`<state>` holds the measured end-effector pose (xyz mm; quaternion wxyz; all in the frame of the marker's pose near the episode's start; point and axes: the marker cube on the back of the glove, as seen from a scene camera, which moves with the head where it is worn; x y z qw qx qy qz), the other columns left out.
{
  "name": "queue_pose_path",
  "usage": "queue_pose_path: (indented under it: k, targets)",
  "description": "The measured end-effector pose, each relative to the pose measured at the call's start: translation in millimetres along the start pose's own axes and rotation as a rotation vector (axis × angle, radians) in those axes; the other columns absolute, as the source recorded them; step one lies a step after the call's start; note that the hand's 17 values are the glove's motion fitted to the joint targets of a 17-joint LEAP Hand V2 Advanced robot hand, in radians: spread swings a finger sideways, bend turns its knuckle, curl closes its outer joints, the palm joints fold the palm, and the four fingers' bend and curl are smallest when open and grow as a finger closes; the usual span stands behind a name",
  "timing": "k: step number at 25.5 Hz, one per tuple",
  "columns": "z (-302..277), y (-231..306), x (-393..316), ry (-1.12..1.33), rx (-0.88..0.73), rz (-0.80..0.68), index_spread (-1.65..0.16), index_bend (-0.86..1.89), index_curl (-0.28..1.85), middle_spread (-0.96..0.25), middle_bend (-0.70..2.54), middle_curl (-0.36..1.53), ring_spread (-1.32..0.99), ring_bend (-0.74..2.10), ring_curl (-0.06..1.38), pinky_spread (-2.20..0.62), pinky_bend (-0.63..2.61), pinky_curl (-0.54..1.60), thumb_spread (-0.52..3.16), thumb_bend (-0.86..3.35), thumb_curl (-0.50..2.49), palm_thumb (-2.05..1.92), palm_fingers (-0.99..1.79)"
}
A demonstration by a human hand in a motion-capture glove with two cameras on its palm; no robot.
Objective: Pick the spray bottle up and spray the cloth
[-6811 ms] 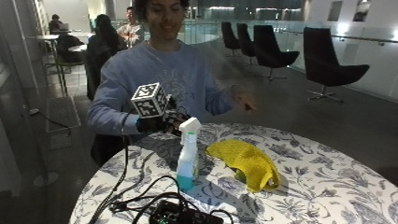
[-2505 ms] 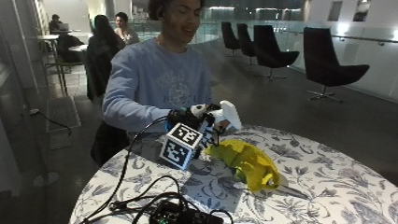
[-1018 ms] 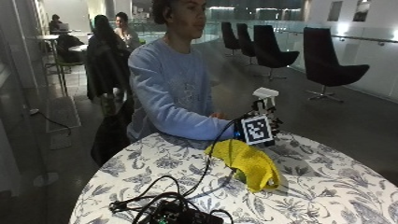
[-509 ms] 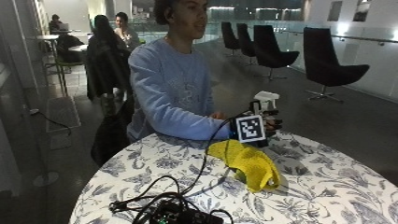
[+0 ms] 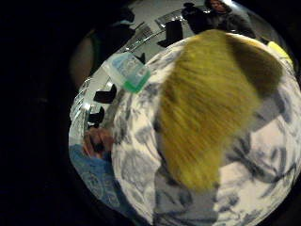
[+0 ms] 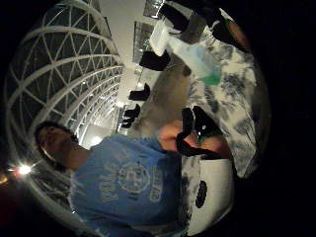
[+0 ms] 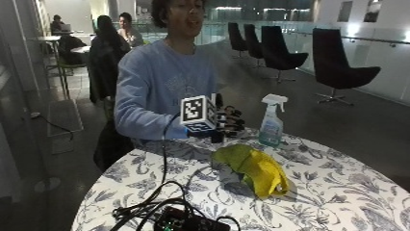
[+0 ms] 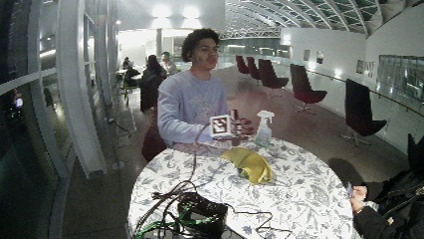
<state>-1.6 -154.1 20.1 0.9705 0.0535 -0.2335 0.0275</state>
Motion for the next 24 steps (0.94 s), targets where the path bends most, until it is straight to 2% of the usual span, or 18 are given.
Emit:
queue_pose_path:
  k: [8,14,24]
  targets:
    - [-71.3,92.3,45.1,0.431,0.031,0.074,-0.33,0.31,0.35,-0.05,0.36,0.42,0.02,0.29,0.29,0.2,0.11,0.21,0.96,-0.03,0.51,0.88,0.53]
    - [-99.8,128.5,55.5,0.488,0.063,0.128,-0.33,0.33,0.38,-0.06,0.36,0.42,0.02,0.26,0.28,0.22,0.1,0.19,0.98,-0.03,0.5,0.84,0.51]
    - [-103.3,137.5,61.8,0.497,0.074,0.135,-0.33,0.35,0.4,-0.06,0.38,0.41,0.02,0.26,0.29,0.23,0.09,0.15,0.99,-0.02,0.49,0.86,0.55]
